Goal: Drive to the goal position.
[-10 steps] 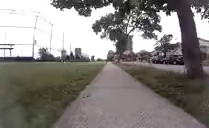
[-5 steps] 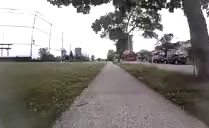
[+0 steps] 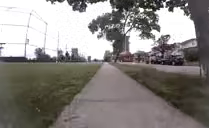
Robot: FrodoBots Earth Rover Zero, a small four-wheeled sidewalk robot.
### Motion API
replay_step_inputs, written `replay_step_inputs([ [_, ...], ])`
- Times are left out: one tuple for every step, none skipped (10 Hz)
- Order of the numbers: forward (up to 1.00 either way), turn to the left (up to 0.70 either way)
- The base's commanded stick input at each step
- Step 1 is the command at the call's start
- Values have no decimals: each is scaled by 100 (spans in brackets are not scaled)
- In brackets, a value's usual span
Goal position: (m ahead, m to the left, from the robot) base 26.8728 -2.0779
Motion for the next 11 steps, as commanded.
replay_step_inputs([
  [70, 0],
  [70, 0],
  [70, 0],
  [70, 0],
  [70, 0],
  [70, 0],
  [70, -7],
  [70, -29],
  [70, 0],
  [70, 0],
  [70, 0],
])
